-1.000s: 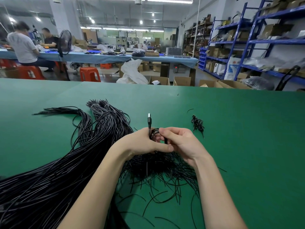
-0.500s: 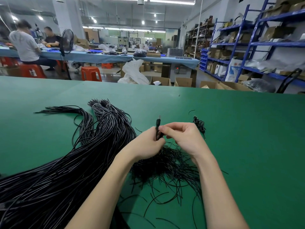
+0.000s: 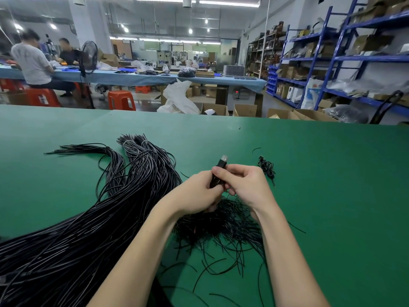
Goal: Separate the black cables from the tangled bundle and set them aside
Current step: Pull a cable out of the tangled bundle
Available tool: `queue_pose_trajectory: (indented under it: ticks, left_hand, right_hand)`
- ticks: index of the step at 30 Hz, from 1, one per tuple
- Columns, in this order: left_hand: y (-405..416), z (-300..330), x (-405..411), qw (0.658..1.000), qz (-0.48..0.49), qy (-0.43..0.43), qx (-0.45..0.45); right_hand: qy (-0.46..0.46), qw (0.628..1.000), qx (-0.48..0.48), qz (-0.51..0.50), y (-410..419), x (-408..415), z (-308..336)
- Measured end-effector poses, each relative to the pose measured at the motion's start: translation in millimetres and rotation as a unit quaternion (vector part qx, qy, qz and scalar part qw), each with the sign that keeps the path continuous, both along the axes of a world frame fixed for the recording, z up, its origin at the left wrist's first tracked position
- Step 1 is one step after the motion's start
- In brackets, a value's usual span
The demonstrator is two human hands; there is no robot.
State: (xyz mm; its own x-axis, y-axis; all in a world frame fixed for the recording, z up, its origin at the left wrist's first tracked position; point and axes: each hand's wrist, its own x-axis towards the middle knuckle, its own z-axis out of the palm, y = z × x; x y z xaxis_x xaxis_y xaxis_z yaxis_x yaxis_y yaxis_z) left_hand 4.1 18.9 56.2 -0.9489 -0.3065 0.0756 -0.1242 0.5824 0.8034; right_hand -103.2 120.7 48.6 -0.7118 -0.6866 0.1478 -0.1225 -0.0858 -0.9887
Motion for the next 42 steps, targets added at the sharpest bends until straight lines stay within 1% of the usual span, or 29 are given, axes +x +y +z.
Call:
queue_pose_trajectory:
  ticks: [1,4,5,7,11,13,15,18,19,20,22,24,25,27,28,30,32,33,35,37,39,40,42]
  left_hand:
    - [-1,1,2,0.999,-0.022,-0.012,0.021]
    - [0,6,9,0.985,-0.075,-0.037,0.153]
    - [1,8,10,0.979,-0.081,-0.040,0.182]
    - [3,10,11,0.976,-0.077,-0.040,0.198]
    - [4,9,10,0.980,-0.070,-0.043,0.180]
    - [4,7,9,0.974,-0.087,-0.042,0.203]
    - [4,5,8,0.954,-0.109,-0.041,0.276]
    - [2,3,8,0.897,-0.124,-0.047,0.422]
    - [0,3,9,0.886,-0.121,-0.049,0.445]
    - [-1,3,9,0.885,-0.112,-0.053,0.449]
    - [0,4,8,0.904,-0.094,-0.061,0.412]
    - [3,7,7,0.929,-0.080,-0.062,0.356]
    - [4,9,7,0.943,-0.072,-0.064,0.318]
    - [6,10,7,0.975,-0.054,-0.065,0.205]
    - [6,10,6,0.985,-0.049,-0.064,0.155]
    - [7,9,5,0.991,-0.043,-0.065,0.106]
    - [8,8,4,0.992,-0.042,-0.059,0.106]
    - [9,7,3,0.990,-0.044,-0.052,0.127]
    - [9,3,1,0.976,-0.046,-0.033,0.211]
    - [9,-1,-1,0.948,-0.056,-0.017,0.313]
    - [8,-4,-3,0.909,-0.084,-0.013,0.408]
    - [8,-6,-4,0.893,-0.099,-0.016,0.438]
    - [7,-9,-4,0.879,-0.119,-0.019,0.462]
  right_hand:
    - [-0.002,1.000,-0.002,-0.006,0,-1,-1]
    - [0.007,1.000,-0.004,-0.019,0,-3,-3]
    - [0.007,1.000,-0.008,-0.016,0,-4,-4]
    - [-0.001,1.000,-0.021,0.001,0,-4,-4]
    - [-0.014,0.999,-0.016,0.034,2,-6,-4]
    - [-0.017,0.999,-0.011,0.033,3,-9,-6]
    - [-0.013,0.999,-0.014,0.038,4,-11,-7]
    - [-0.001,0.999,-0.022,0.034,7,-14,-6]
    - [-0.009,0.999,-0.027,0.028,7,-17,-7]
    - [-0.018,0.999,-0.030,0.019,7,-18,-8]
    - [-0.026,0.999,-0.031,0.000,6,-20,-9]
    - [-0.005,0.999,-0.030,-0.014,4,-20,-11]
    - [0.014,0.999,-0.026,-0.020,3,-20,-11]
    - [0.048,0.998,-0.019,-0.029,1,-20,-10]
    - [0.055,0.998,-0.016,-0.033,0,-20,-10]
    - [0.055,0.998,-0.009,-0.038,0,-20,-10]
    - [0.029,0.999,-0.009,-0.043,-1,-19,-11]
    - [0.011,0.999,-0.013,-0.045,-1,-18,-12]
    - [-0.008,0.998,-0.016,-0.054,-2,-18,-13]
    - [0.013,0.997,0.003,-0.070,-1,-17,-11]
    - [0.032,0.997,0.021,-0.071,-1,-15,-10]
    - [0.034,0.997,0.027,-0.065,-1,-13,-10]
    - [0.028,0.998,0.031,-0.056,-2,-11,-10]
